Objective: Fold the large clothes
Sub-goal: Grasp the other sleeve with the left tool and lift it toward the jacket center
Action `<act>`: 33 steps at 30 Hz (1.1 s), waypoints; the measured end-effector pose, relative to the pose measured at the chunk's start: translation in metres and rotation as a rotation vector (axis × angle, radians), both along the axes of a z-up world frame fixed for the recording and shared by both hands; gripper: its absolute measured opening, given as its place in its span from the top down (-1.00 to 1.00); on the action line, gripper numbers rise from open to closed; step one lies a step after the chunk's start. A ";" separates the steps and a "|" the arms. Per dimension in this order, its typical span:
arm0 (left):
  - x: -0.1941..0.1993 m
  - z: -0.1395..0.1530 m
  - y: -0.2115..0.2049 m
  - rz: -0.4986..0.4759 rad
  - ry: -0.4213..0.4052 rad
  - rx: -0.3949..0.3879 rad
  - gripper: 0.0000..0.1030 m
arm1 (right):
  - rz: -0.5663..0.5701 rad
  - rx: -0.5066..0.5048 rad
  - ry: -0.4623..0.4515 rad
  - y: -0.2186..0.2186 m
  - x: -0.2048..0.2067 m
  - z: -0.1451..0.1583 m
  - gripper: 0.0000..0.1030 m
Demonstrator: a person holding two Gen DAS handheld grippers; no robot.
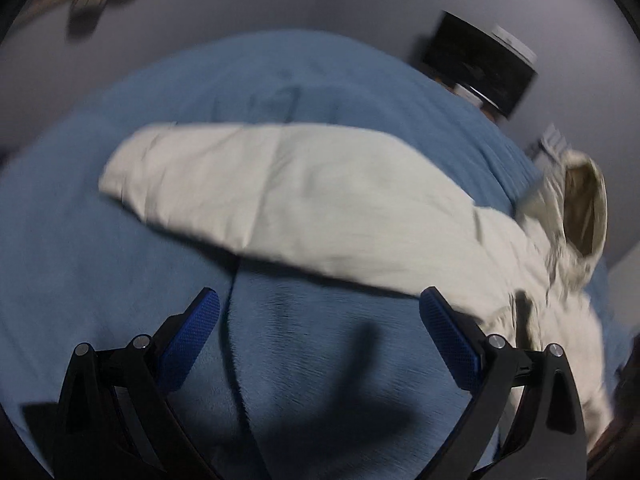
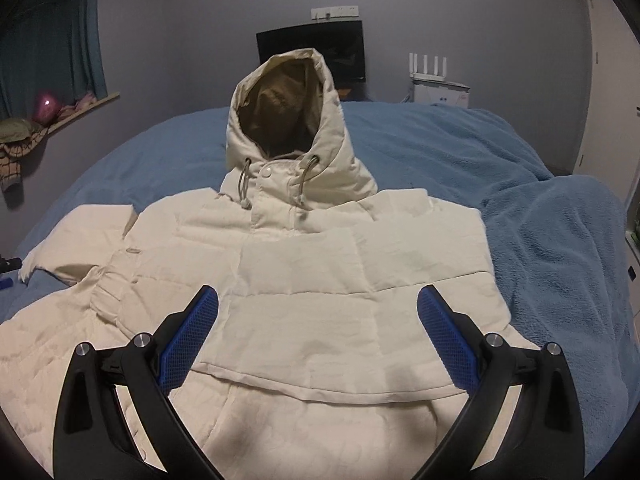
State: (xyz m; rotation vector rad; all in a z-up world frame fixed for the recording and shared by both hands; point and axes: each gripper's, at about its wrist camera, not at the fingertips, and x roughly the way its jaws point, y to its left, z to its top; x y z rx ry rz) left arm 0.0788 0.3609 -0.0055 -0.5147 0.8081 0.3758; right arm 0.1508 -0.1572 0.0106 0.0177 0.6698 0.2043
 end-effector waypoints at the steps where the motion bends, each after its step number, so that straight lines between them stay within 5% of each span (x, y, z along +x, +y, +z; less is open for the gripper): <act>1: 0.000 -0.005 0.006 0.010 -0.002 -0.017 -0.87 | 0.000 0.004 0.003 0.001 0.001 0.000 -0.86; 9: 0.008 -0.037 0.046 0.071 -0.107 -0.219 -0.87 | -0.022 0.016 0.032 0.001 0.009 -0.006 -0.86; 18: 0.046 -0.043 0.077 0.123 -0.093 -0.139 -0.81 | -0.030 -0.006 0.043 0.003 0.016 -0.015 -0.86; 20: 0.055 -0.040 0.078 0.124 -0.075 -0.096 -0.70 | -0.028 -0.015 0.033 0.004 0.014 -0.015 -0.86; 24: 0.061 -0.023 0.076 0.117 -0.043 0.028 0.55 | -0.024 -0.032 0.006 0.005 0.010 -0.013 -0.86; 25: 0.060 -0.017 0.075 0.118 -0.038 0.059 0.69 | -0.024 -0.034 0.001 0.005 0.009 -0.012 -0.86; 33: 0.037 0.066 0.042 0.075 -0.179 0.279 0.77 | -0.026 -0.038 -0.023 0.005 0.006 -0.010 -0.86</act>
